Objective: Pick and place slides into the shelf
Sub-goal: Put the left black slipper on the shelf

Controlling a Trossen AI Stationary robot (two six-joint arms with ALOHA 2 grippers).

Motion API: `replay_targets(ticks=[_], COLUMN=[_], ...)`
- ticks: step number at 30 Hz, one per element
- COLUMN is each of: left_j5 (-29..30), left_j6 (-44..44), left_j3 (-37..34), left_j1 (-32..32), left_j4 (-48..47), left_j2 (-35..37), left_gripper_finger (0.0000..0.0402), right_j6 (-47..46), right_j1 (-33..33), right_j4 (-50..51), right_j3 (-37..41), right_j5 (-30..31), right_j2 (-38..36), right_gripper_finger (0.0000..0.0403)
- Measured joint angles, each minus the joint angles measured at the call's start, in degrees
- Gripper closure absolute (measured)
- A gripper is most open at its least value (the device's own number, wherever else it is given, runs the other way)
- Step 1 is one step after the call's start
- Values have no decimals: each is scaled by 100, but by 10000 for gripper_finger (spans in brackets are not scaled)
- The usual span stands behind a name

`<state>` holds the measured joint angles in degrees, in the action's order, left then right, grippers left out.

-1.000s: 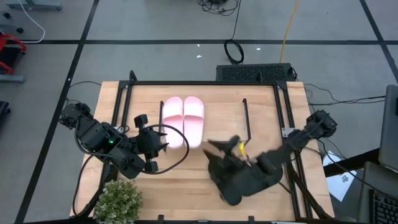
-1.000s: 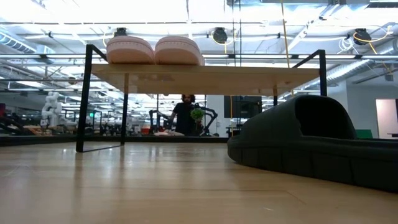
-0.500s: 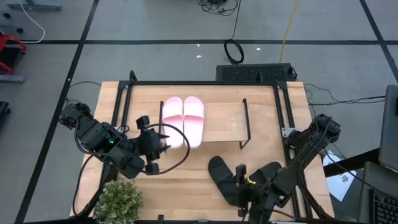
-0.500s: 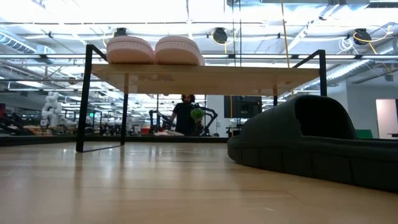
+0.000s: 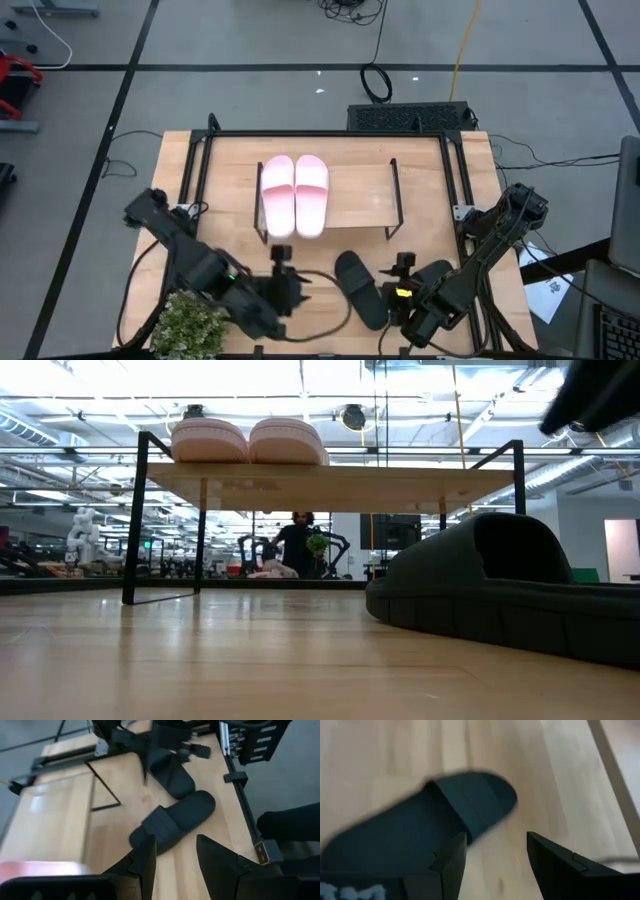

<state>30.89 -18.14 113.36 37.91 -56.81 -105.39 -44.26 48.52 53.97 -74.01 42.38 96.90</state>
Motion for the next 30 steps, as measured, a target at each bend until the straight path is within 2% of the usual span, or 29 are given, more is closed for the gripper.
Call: replay_targets(ticks=[4, 9, 16, 20, 24, 30], left_j5=[-329, -724, -771, -1161, -1539, -1644], left_j6=[54, 312, 329, 504, 603, 619], left_j3=[-2, -2, -2, -2, -2, -4], left_j1=[-2, -29, -179, -343, -518, -643], left_j4=[441, 1094, 1814, 2340, 2667, 2688], left_j2=[-447, -809, -988, -1224, -1513, -1797], left_gripper_finger=[261, 261, 261, 261, 261, 261], right_j6=[-730, -1302, -2413, -2788, -2924, -2915], right_j1=[18, 213, 736, 1056, 1296, 1513], right_j4=[581, 618, 740, 783, 820, 848], right_j3=[4, 4, 4, 4, 4, 4], right_j5=[-563, -1202, -1837, -1829, -1577, -1063], right_j2=[0, -2, -2, -2, -3, -4], right_gripper_finger=[204, 204, 204, 204, 204, 204])
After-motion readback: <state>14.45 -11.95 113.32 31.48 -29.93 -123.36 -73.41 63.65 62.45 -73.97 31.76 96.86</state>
